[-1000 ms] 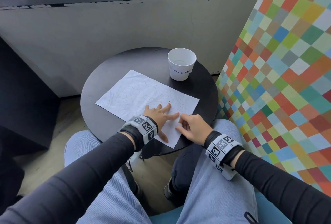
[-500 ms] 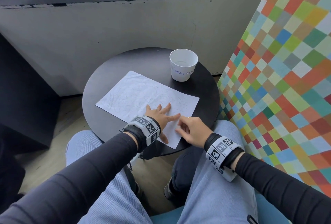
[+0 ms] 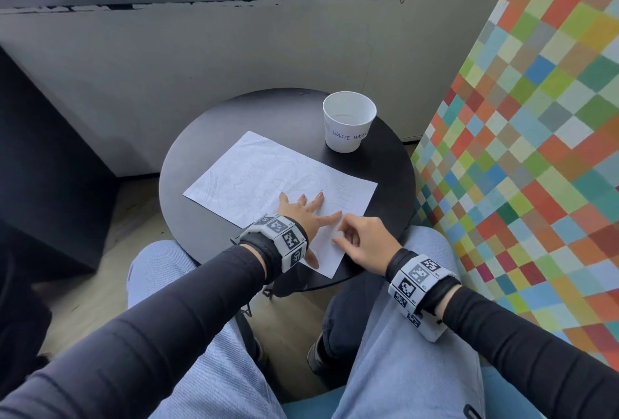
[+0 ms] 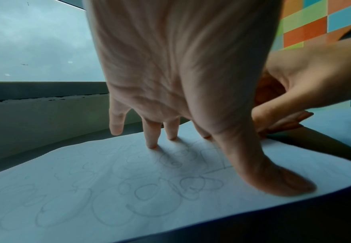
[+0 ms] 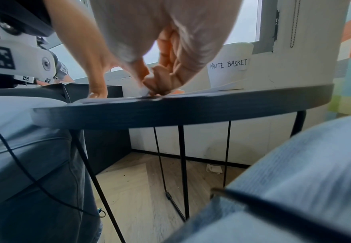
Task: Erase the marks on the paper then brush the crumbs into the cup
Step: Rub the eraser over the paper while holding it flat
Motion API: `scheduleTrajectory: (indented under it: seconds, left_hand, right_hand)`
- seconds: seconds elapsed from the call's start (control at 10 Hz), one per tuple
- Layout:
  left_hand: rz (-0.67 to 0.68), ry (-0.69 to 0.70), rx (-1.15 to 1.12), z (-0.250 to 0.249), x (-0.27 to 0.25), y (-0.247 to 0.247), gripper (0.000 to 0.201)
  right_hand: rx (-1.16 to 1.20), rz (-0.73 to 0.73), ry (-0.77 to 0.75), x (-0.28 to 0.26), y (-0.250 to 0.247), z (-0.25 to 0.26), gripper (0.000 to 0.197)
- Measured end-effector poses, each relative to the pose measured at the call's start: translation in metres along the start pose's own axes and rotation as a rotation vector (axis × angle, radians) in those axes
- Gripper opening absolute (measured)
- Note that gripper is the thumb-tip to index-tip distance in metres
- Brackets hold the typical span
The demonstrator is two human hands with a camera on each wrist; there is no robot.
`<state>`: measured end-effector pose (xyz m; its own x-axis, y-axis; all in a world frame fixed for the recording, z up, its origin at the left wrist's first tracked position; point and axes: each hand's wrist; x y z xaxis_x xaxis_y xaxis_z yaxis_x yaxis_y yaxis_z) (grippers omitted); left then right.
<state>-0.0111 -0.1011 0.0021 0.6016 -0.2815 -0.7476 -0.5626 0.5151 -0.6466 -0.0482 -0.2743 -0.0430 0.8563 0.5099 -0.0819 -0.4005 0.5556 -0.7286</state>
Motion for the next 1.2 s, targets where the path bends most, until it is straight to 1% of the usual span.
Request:
scheduleTrajectory:
  seconds: [0.1,0.2,0.3,0.4,0.5,0.6,0.7,0.8,0.9,1.0,1.1,1.2]
  left_hand:
    - [0.002,-0.004,0.006,0.0,0.0,0.0,0.12]
    - [0.009,-0.003,0.004,0.0,0.0,-0.001,0.12]
    - [0.009,-0.003,-0.004,0.0,0.001,0.0,0.121]
    - [0.01,-0.004,0.0,0.0,0.001,0.0,0.121]
    - [0.01,0.0,-0.003,0.0,0.002,-0.001,0.121]
    - [0.02,-0.007,-0.008,0.0,0.0,-0.001,0.121]
    - [0.016,-0.006,-0.006,-0.001,-0.001,-0.001,0.12]
    - [0.015,0.0,-0.015,0.0,0.0,-0.001,0.121]
    - [0.02,-0.005,-0.013,0.0,-0.001,-0.001,0.121]
    - [0.013,-0.001,-0.01,-0.001,-0.001,-0.001,0.121]
    - [0.01,0.003,-0.015,0.0,-0.001,-0.002,0.122]
    - [0.013,-0.001,-0.018,-0.001,-0.003,-0.001,0.121]
  right_hand:
    - [-0.004,0.094,-0.062,-0.003,0.003,0.003,0.014]
    - [-0.024,0.012,-0.037,0.0,0.002,0.001,0.013]
    - [-0.014,-0.032,-0.008,0.0,-0.001,0.0,0.013]
    - [-0.03,0.12,-0.077,-0.004,0.003,0.003,0.013]
    - [-0.049,0.03,-0.047,-0.002,0.001,0.001,0.013]
    - [-0.021,0.012,-0.034,-0.002,-0.002,0.0,0.014]
    - [-0.024,0.104,-0.076,-0.005,0.002,0.001,0.014]
    - [-0.039,-0.058,0.012,-0.003,-0.005,-0.004,0.015]
    - [-0.006,-0.028,-0.001,-0.005,-0.007,-0.004,0.014]
    - [0.002,0.068,-0.062,-0.008,-0.004,-0.002,0.016]
    - [-0.029,-0.059,-0.01,-0.005,-0.007,-0.006,0.016]
    - [0.049,0.04,-0.043,-0.008,-0.008,-0.005,0.015]
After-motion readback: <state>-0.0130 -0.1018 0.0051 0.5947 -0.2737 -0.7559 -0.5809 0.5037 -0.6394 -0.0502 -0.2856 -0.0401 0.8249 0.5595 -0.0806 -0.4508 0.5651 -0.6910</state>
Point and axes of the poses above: each hand's wrist, its own x-axis towards the middle knuckle, its own y-axis out of the palm, z = x × y, and after that the axes turned 13 degrees about z, right-handed
